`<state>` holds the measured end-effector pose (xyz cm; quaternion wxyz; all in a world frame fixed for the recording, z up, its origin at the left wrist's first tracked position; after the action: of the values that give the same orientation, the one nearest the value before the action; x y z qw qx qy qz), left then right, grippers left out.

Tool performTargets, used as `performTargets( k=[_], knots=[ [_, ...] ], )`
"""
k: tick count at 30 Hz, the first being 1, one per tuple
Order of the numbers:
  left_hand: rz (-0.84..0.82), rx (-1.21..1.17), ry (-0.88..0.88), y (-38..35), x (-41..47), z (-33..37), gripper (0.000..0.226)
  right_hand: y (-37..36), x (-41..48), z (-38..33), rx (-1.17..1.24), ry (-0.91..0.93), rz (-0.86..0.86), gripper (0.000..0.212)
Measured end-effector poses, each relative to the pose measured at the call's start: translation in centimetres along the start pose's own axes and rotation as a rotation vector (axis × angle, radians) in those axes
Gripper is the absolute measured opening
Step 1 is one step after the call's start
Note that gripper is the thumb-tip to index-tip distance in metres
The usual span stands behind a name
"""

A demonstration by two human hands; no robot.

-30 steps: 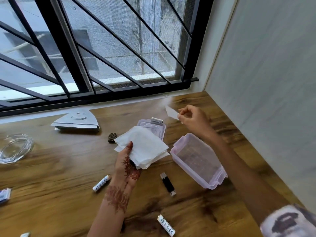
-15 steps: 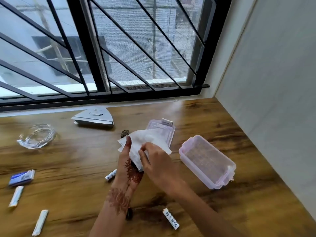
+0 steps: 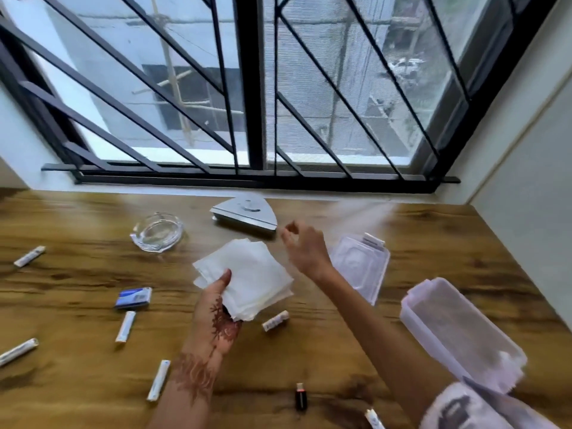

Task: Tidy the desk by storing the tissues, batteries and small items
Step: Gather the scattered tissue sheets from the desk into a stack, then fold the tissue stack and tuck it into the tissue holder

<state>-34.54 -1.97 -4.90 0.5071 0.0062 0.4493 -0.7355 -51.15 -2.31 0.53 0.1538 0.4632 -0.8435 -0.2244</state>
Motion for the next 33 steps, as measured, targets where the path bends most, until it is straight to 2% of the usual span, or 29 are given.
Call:
performTargets(
  k=[3, 7, 9, 14, 19, 21, 25, 33],
  knots=[
    [0.041, 0.014, -0.001, 2.0, 0.7, 2.6, 0.019, -2.5, 4.1, 1.5, -0.035, -0.124, -0.027, 0.027],
    [0.058, 0.055, 0.009, 3.4, 1.7, 5.7, 0.022, -4.4, 7.7, 3.1, -0.049, -0.261, 0.051, 0.040],
    [0.074, 0.069, 0.022, 4.2, 2.3, 6.9, 0.023, -5.2, 8.6, 3.8, -0.074, -0.332, 0.067, 0.036],
    [0.029, 0.084, 0.031, 5.6, 3.5, 8.7, 0.028, -6.3, 9.4, 5.1, -0.106, -0.408, 0.103, 0.035],
    [-0.040, 0.092, 0.077, 6.5, 4.0, 9.2, 0.028, -5.9, 8.7, 4.6, -0.016, -0.458, 0.171, 0.024],
    [-0.057, 0.084, 0.088, 6.9, 3.8, 9.5, 0.031, -6.0, 8.0, 4.2, 0.067, -0.473, 0.208, 0.027],
    [-0.091, 0.083, 0.080, 7.6, 3.0, 10.4, 0.025, -6.7, 5.8, 2.0, 0.165, -0.422, 0.266, 0.028],
    [-0.067, 0.067, -0.005, 9.4, 0.3, 12.0, 0.020, -8.5, -4.3, -1.6, 0.044, -0.125, 0.517, 0.023]
  ],
)
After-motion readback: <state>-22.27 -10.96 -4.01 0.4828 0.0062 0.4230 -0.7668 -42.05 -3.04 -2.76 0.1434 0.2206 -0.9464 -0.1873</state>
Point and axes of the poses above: each hand's wrist, its own x-axis towards the middle knuckle, its own y-axis out of the back of the hand, z = x × y, the point moved 8 cm from there along x, towards the middle knuckle, and after that the axes turned 6 degrees about x, right-handed, at the moved point
